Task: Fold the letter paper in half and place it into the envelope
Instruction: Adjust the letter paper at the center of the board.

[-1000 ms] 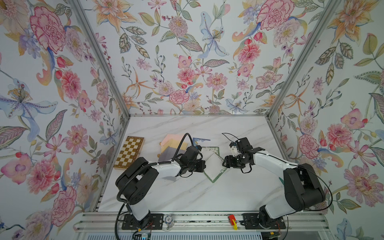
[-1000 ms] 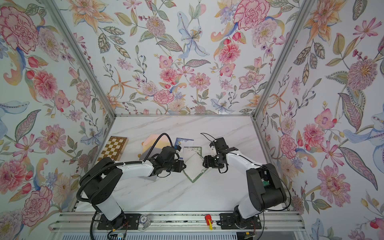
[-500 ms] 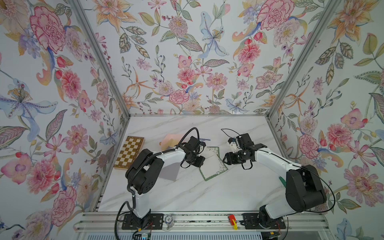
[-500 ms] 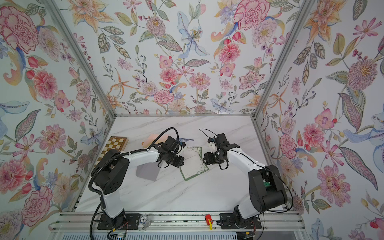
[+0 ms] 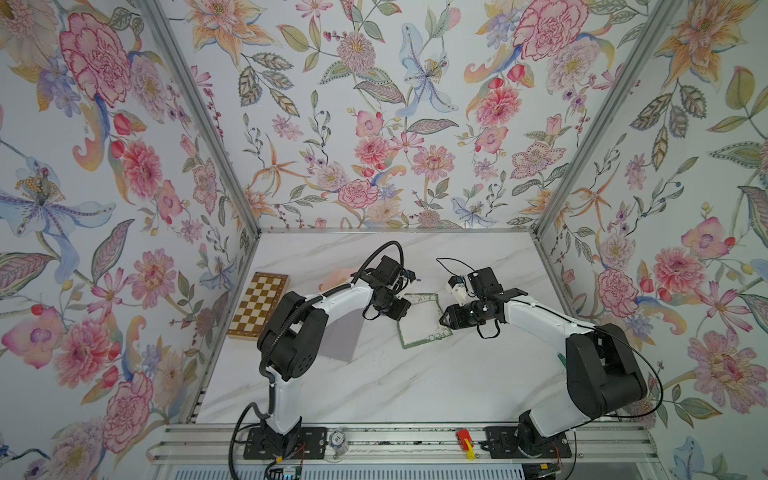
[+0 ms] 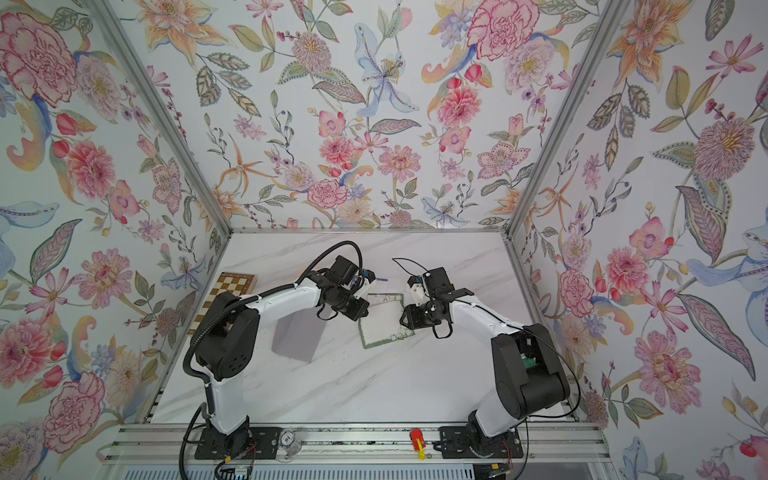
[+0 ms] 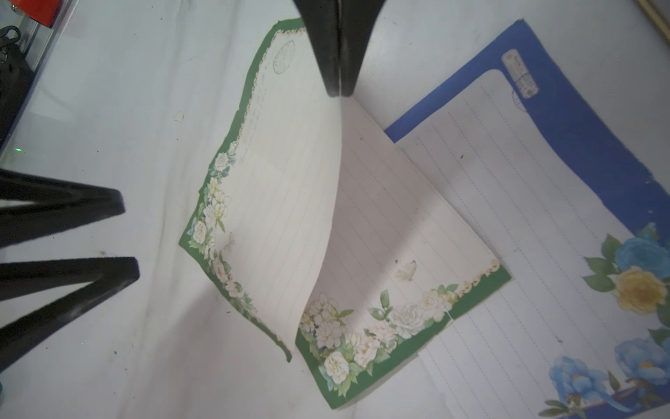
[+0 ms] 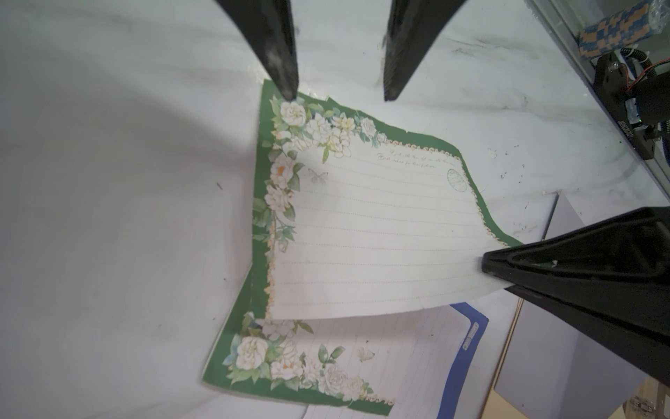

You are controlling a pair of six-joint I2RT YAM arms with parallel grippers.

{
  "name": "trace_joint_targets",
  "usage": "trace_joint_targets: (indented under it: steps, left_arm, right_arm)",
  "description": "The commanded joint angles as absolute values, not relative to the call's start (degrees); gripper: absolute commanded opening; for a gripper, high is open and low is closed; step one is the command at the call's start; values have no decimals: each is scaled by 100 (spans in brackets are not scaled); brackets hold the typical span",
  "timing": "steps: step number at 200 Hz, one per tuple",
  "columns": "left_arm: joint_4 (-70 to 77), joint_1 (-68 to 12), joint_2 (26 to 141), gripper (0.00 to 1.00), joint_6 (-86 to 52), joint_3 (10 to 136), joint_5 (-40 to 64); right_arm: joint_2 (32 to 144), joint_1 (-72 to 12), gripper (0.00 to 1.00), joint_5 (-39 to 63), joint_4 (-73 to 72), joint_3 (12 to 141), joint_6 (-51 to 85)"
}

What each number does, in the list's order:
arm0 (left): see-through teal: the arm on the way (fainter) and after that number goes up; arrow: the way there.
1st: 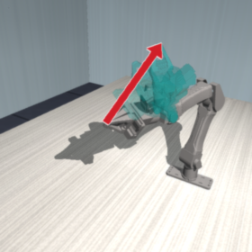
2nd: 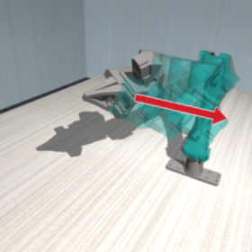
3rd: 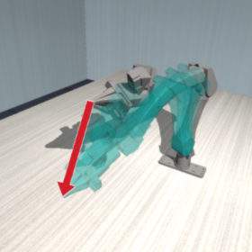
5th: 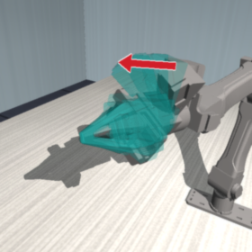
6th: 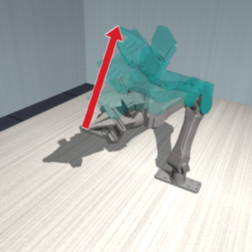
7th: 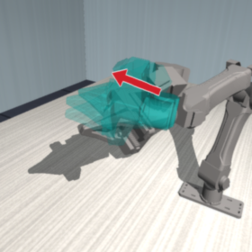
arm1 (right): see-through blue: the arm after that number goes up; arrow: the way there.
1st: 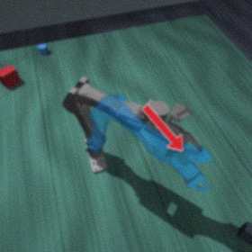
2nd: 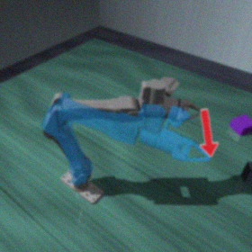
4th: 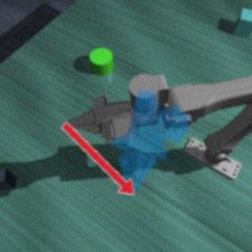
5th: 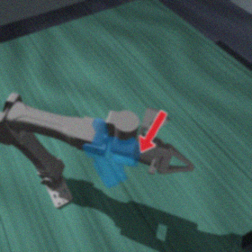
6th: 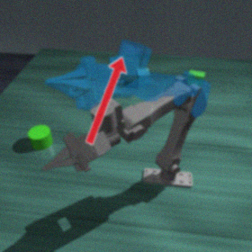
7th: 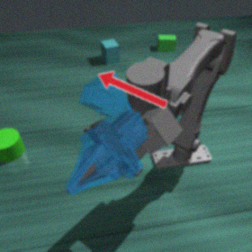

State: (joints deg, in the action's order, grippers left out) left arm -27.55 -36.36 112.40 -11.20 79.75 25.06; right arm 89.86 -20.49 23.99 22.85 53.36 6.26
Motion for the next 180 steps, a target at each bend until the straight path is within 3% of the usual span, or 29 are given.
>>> trace_joint_targets:
  steps: [1, 106, 137, 180]
  left_arm:
    - [-3030, -3606, 11359, 0, -958, 8118, 2459]
    - [-2879, -3612, 11341, 0, -1091, 8104, 2496]
    - [-2612, -3612, 11246, 13, -1262, 7878, 2531]
    - [-2119, -3608, 10999, 21, -1583, 7393, 2575]
  right_arm:
    - [9103, -2083, 39, 2540, 1972, 5160, 753]
    - [9753, -2114, 30, 2593, 1424, 4984, 1106]
    - [9835, -2116, 30, 2540, 1407, 4907, 1220]
    - [9962, -2094, 29, 2541, 1411, 4817, 1407]
